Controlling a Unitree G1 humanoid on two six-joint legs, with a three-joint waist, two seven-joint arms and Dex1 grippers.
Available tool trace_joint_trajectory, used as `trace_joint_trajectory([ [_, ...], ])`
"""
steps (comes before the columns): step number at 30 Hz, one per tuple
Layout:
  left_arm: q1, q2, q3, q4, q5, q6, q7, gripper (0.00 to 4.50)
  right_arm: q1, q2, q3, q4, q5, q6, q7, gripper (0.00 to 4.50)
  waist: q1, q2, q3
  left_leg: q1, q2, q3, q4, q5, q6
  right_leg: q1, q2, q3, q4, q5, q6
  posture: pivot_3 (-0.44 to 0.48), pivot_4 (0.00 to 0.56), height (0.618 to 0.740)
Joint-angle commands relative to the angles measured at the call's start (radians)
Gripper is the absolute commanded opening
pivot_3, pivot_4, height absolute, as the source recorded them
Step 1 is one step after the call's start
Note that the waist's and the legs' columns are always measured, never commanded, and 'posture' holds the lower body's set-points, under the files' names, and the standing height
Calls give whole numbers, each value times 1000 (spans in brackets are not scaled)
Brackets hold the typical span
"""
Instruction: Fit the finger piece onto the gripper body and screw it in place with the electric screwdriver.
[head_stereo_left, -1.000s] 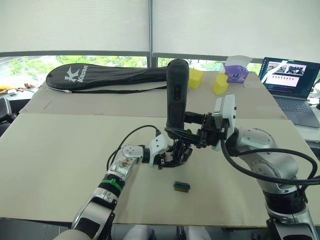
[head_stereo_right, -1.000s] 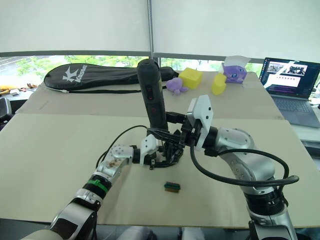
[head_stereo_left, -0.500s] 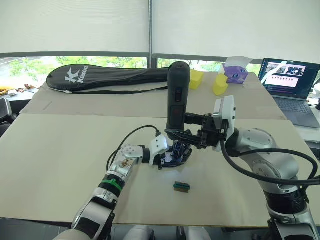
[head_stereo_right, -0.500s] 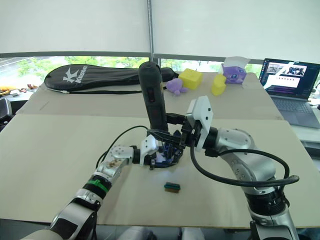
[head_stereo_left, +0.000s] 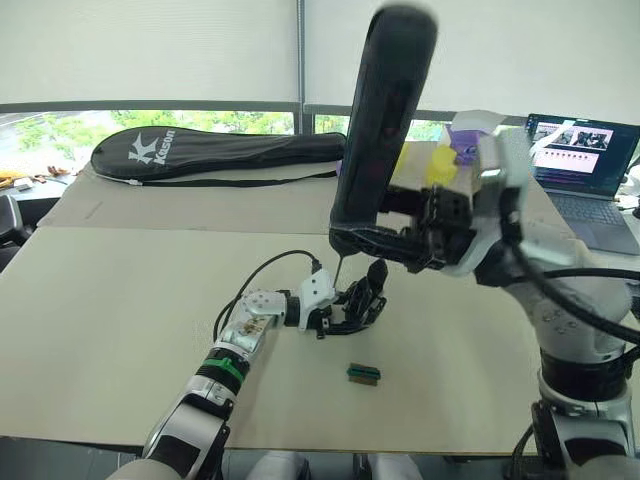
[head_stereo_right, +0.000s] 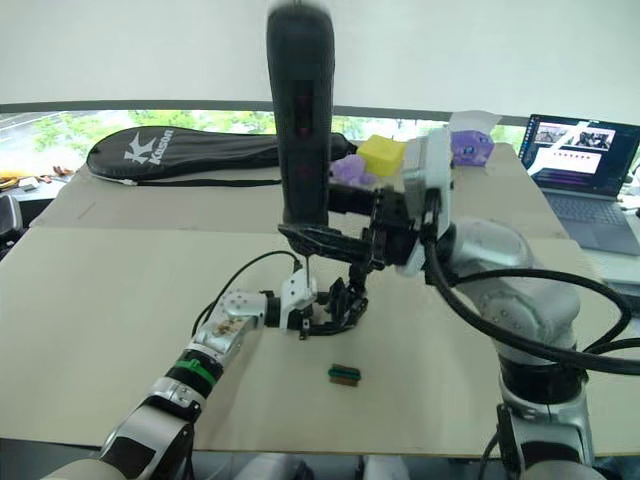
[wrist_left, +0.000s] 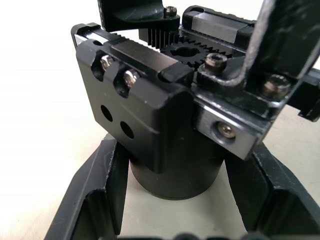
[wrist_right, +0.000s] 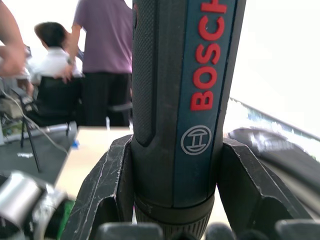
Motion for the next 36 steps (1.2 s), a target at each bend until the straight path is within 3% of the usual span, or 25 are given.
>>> trace_joint_trajectory([
  [1,-4,4,-9,-9,12,-11,3,2291,-6,-32,-47,-34,105,56,-7,1956,0,0,0,0,0,0,0,0,0,0,0,0,0,0,0,0,150,740],
  [2,-4,13,-3,-15,7,-7,-1,2291,3,-50,-58,-40,136,81,-10,1956,0,0,0,0,0,0,0,0,0,0,0,0,0,0,0,0,150,740],
  [4,-2,38,16,-36,-12,14,-14,3351,24,-95,-86,-51,214,135,-22,1956,-1,0,0,0,0,0,0,0,0,0,0,0,0,0,0,0,150,740],
  [7,35,130,46,-139,-46,70,-61,4477,87,-237,-177,-41,413,257,-49,1956,-1,0,2,-1,1,0,0,0,0,-1,0,0,0,0,0,0,150,740],
  [14,196,408,182,-559,-213,327,-137,4500,303,-587,-322,172,717,517,-248,1956,0,-1,6,-1,2,0,-3,-1,0,0,-2,0,-2,0,-1,0,150,740],
  [18,255,555,223,-732,-298,430,-203,4500,399,-718,-246,381,646,689,-301,1956,5,1,7,-1,3,2,-2,-3,5,1,-5,0,-3,0,-1,0,150,740],
  [21,266,616,234,-798,-322,447,-224,4500,350,-725,-144,460,504,729,-310,1956,2,4,10,-1,2,3,-2,-3,5,1,-4,0,-4,0,0,0,150,740],
  [26,272,636,246,-868,-314,446,-173,4500,248,-704,40,555,213,751,-308,1956,-1,10,16,-1,2,5,-2,-3,5,1,-3,0,-4,0,0,0,150,740],
  [33,294,660,262,-919,-337,477,-145,4500,203,-629,137,568,-27,754,-307,1956,-2,12,19,-2,3,5,-3,-2,3,0,-1,1,-4,0,0,0,150,740],
  [36,289,668,264,-916,-341,482,-142,4500,230,-612,124,551,-56,770,-276,3309,-1,10,20,-1,3,5,-2,-2,3,1,-1,1,-4,0,0,0,150,740],
])
